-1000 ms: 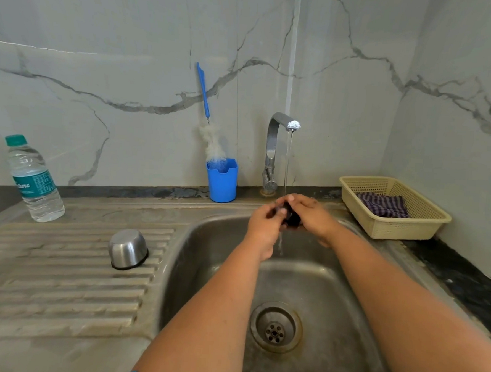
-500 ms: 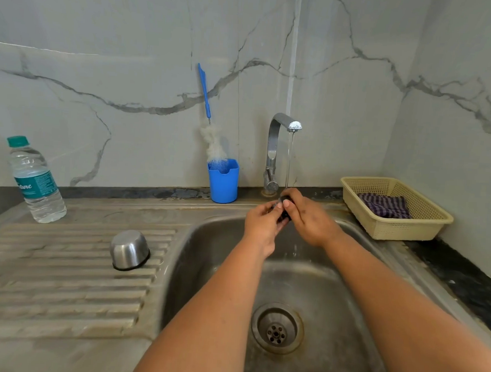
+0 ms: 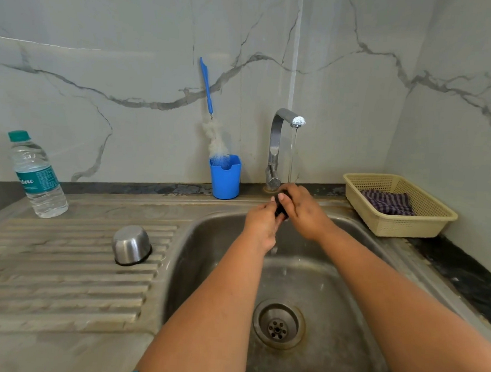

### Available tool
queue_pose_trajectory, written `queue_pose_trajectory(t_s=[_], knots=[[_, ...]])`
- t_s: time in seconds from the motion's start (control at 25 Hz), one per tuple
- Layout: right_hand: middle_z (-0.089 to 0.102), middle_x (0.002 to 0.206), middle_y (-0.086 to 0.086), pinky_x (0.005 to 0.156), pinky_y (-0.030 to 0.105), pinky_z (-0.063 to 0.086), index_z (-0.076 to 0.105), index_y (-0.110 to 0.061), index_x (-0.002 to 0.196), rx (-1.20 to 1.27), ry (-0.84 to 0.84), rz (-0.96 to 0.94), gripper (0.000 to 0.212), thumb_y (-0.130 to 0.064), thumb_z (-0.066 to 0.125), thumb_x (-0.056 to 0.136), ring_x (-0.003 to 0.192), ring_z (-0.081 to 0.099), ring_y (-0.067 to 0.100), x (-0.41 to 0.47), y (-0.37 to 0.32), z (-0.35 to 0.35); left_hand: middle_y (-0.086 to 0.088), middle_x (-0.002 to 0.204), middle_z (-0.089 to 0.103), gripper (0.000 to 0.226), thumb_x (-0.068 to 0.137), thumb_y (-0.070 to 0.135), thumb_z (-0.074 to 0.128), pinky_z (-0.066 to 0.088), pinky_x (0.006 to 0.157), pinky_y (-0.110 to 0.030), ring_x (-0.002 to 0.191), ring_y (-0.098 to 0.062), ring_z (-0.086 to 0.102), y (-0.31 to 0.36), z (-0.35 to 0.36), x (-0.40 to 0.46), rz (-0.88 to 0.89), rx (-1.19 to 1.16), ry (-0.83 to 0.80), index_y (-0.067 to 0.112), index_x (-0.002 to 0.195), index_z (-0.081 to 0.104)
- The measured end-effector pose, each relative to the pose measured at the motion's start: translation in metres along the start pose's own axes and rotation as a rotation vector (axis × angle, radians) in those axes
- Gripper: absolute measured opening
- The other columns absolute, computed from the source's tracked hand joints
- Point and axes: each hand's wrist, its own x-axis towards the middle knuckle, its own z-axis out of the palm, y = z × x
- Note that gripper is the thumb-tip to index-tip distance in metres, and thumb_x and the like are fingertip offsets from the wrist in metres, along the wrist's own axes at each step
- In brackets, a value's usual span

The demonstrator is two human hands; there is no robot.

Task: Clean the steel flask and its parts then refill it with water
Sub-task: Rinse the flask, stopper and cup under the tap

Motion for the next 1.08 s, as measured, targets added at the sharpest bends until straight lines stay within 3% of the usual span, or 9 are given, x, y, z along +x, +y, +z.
queue_pose_trajectory(t_s=[0.12, 0.2, 0.32, 0.48, 0.6, 0.72, 0.84, 0.96, 1.08], knots=[[0.058, 0.092, 0.005, 0.067, 0.027, 0.037, 0.054, -0.014, 0.100, -0.021, 0.050, 0.073, 0.029, -0.033, 0.033, 0.103, 0.084, 0.054, 0.019, -0.001, -0.004, 0.005, -0.017, 0.113, 0.067, 0.018, 0.097, 0.007, 0.059, 0.052, 0.099, -0.038, 0.108, -0.026, 0.065, -0.003, -0.004, 0.002, 0.103, 0.120, 0.007, 0.002, 0.113, 0.064], [0.059, 0.076, 0.012, 0.056, 0.028, 0.036, 0.053, -0.012, 0.080, 0.194, 0.101, 0.380, 0.040, -0.032, 0.028, 0.103, 0.067, 0.054, 0.024, 0.005, -0.012, 0.003, -0.013, 0.113, 0.068, 0.018, 0.092, 0.007, 0.066, 0.053, 0.099, -0.040, 0.109, -0.025, 0.065, -0.004, -0.006, 0.004, 0.272, 0.294, 0.008, 0.011, 0.110, 0.067], [0.050, 0.060, 0.013, 0.036, 0.020, 0.026, 0.051, -0.004, 0.089, 0.708, -0.017, 0.831, 0.044, -0.034, 0.022, 0.103, 0.037, 0.038, 0.016, 0.007, -0.018, 0.001, -0.003, 0.110, 0.068, 0.024, 0.088, 0.008, 0.071, 0.053, 0.095, -0.034, 0.107, -0.020, 0.064, -0.009, -0.008, 0.003, 0.426, 0.511, -0.043, 0.023, 0.107, 0.067], [0.057, 0.071, 0.007, 0.057, 0.028, 0.037, 0.055, -0.008, 0.085, 0.080, 0.154, 0.372, 0.044, -0.035, 0.026, 0.104, 0.067, 0.056, 0.024, 0.002, -0.005, 0.000, -0.009, 0.107, 0.068, 0.016, 0.091, 0.005, 0.068, 0.054, 0.094, -0.037, 0.108, -0.026, 0.065, -0.009, 0.000, 0.003, 0.274, 0.236, 0.019, 0.017, 0.101, 0.066], [0.058, 0.082, 0.001, 0.061, 0.028, 0.036, 0.054, -0.011, 0.101, -0.083, 0.140, -0.007, 0.033, -0.037, 0.033, 0.103, 0.077, 0.057, 0.021, -0.007, -0.001, -0.007, -0.013, 0.104, 0.068, 0.008, 0.096, 0.009, 0.061, 0.054, 0.093, -0.032, 0.103, -0.024, 0.067, -0.002, 0.005, -0.005, 0.074, 0.042, -0.007, 0.004, 0.100, 0.064], [0.059, 0.089, 0.002, 0.058, 0.023, 0.039, 0.049, -0.013, 0.112, -0.004, 0.141, 0.143, 0.041, -0.050, 0.039, 0.098, 0.079, 0.058, 0.018, -0.001, 0.000, -0.003, -0.013, 0.101, 0.069, 0.022, 0.101, 0.028, 0.054, 0.057, 0.087, -0.031, 0.086, -0.019, 0.069, -0.002, -0.001, -0.006, -0.014, 0.174, -0.022, 0.008, 0.101, 0.061], [0.067, 0.091, 0.005, 0.069, 0.032, 0.053, 0.055, -0.019, 0.100, 0.200, 0.178, 0.412, 0.041, -0.059, 0.050, 0.090, 0.079, 0.067, 0.021, 0.010, 0.007, 0.000, -0.013, 0.109, 0.069, 0.017, 0.100, 0.027, 0.056, 0.056, 0.092, -0.034, 0.098, -0.024, 0.068, -0.005, -0.005, -0.002, 0.018, 0.347, -0.028, 0.014, 0.110, 0.059], [0.068, 0.111, 0.010, 0.090, 0.034, 0.054, 0.066, -0.016, 0.110, 0.664, 0.138, 0.478, 0.022, -0.030, 0.055, 0.097, 0.098, 0.066, 0.020, 0.011, 0.009, -0.003, -0.009, 0.114, 0.066, 0.030, 0.099, 0.023, 0.058, 0.055, 0.092, -0.032, 0.102, -0.022, 0.067, -0.005, -0.004, -0.003, 0.107, 0.310, -0.071, 0.028, 0.126, 0.048], [0.067, 0.116, 0.007, 0.094, 0.028, 0.050, 0.068, -0.016, 0.117, 0.725, 0.034, 0.402, 0.025, -0.022, 0.060, 0.094, 0.109, 0.062, 0.018, 0.008, 0.004, -0.016, -0.012, 0.113, 0.067, 0.029, 0.102, 0.040, 0.048, 0.056, 0.080, -0.029, 0.091, -0.022, 0.068, -0.003, 0.004, -0.009, 0.024, 0.277, -0.113, 0.024, 0.126, 0.048]])
